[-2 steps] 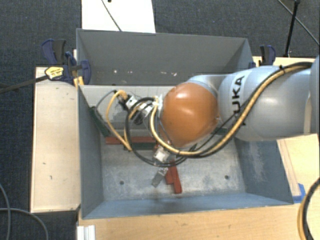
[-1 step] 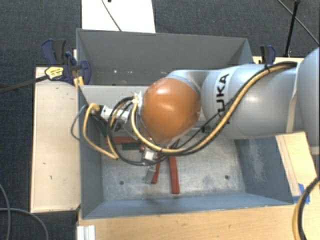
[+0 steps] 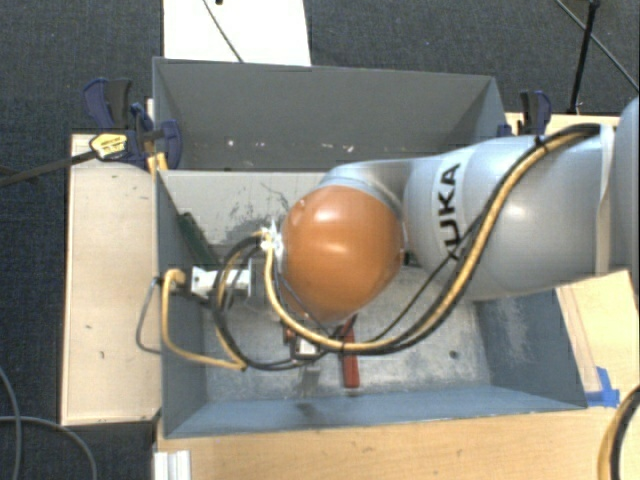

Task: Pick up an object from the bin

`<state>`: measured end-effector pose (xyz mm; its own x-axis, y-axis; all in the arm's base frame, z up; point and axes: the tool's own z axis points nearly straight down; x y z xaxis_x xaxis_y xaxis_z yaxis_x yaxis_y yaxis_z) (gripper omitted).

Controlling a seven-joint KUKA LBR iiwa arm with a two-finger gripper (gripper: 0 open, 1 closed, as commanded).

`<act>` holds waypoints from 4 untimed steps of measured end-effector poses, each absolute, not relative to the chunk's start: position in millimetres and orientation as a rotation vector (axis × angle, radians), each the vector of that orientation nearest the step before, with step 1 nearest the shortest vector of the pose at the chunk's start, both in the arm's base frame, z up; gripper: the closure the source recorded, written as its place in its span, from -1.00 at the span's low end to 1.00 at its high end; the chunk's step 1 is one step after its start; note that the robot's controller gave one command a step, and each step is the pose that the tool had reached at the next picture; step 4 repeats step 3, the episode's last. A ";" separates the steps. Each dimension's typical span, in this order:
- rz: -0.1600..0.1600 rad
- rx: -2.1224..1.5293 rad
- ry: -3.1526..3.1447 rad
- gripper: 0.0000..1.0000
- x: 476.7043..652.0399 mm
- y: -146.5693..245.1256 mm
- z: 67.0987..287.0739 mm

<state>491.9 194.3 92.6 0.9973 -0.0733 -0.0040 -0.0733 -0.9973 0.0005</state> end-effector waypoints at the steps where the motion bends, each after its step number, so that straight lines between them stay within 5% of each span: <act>1: -0.001 3.141 -0.022 -1.00 532.8 135.6 69.2; 2: -0.008 3.140 -0.020 1.00 530.7 139.5 70.1; 3: 0.007 3.144 -0.055 1.00 509.2 153.5 213.3; 4: 0.007 3.144 -0.055 1.00 509.2 153.5 213.3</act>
Offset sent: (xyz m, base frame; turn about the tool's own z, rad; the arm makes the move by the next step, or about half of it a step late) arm 0.0395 -0.0553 -0.0226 -0.0695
